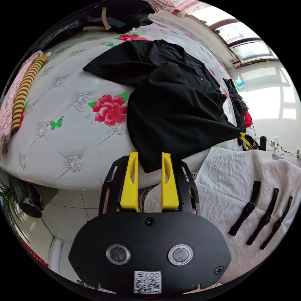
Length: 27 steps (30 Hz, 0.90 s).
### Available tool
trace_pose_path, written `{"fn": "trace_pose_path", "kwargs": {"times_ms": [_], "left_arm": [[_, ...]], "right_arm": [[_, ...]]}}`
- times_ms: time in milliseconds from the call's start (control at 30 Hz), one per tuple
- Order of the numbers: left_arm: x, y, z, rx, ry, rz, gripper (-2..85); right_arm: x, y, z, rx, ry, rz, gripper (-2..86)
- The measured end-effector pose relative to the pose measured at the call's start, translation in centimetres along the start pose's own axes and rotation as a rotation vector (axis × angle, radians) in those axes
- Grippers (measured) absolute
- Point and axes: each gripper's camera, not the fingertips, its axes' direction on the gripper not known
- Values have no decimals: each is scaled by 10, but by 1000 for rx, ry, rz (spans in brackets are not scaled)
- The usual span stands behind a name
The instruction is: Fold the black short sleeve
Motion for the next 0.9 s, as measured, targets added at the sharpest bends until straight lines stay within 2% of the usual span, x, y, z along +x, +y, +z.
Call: {"fn": "trace_pose_path", "kwargs": {"times_ms": [100,200,267,367,433,500,567,667,733,800,867,900], "left_arm": [[34,2,15,-60,-247,85,59],[50,6,26,-93,-297,210,9],[39,10,28,-99,-218,192,-2],[0,26,16,-36,37,42,-8],[-24,51,-14,130,264,-60,-9],[-31,70,-38,266,398,-79,-9],[-32,82,-54,357,450,-63,-10],[-37,77,-48,352,469,-78,-10],[-37,50,-40,329,487,-105,-10],[-24,19,-53,381,534,-69,-10],[-3,-17,-86,458,587,-29,-10],[17,-37,-120,531,614,17,-10]], "right_arm": [[-10,1,6,19,-5,-23,0],[-21,-1,11,26,-6,-48,-1],[-29,0,11,40,-16,-71,-1],[-40,9,5,68,-51,-90,-1],[-48,22,-2,81,-85,-104,-1],[-51,33,-4,84,-87,-98,-1],[-49,38,1,61,-75,-60,-1],[-33,32,29,-1,-78,25,-1],[-24,7,59,-53,-113,88,-1],[-31,-24,73,-65,-155,108,-1],[-56,-62,66,13,-195,82,-1],[-84,-86,48,111,-242,32,-1]]}}
